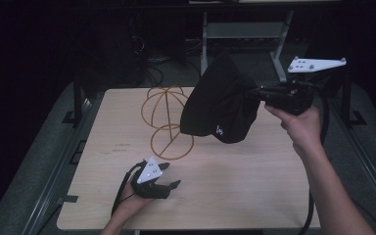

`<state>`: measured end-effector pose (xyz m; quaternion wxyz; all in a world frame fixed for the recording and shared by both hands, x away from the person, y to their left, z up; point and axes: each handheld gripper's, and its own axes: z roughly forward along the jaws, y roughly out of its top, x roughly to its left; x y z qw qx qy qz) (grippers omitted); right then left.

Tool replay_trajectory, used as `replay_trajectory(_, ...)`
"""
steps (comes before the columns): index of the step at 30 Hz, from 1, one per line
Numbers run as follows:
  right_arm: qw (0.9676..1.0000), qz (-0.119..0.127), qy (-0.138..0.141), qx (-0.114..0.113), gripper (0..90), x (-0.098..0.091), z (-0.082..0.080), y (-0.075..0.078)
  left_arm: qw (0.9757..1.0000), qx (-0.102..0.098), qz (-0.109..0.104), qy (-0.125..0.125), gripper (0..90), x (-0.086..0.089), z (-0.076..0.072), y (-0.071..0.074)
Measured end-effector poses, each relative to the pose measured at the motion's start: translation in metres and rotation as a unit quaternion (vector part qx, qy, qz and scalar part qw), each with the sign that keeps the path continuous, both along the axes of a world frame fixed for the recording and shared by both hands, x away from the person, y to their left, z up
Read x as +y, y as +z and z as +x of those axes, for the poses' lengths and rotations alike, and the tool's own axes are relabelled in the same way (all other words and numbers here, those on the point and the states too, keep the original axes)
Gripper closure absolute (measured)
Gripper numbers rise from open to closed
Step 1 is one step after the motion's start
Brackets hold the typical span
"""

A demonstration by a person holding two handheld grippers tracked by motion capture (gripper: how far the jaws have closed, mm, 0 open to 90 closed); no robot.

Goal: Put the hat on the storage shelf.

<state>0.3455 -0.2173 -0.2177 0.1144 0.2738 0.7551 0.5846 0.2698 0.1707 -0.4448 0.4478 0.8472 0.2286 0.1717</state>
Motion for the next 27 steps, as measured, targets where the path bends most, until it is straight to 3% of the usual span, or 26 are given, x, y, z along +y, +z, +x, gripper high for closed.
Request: replay_trajectory(27, 0.9994, -0.015, 0.031, 0.002, 87.5, 0.044, 0.021, 0.021, 1.0, -0.001, 0.0, 0.0, 30.2, 0.001, 0.001, 0.0)
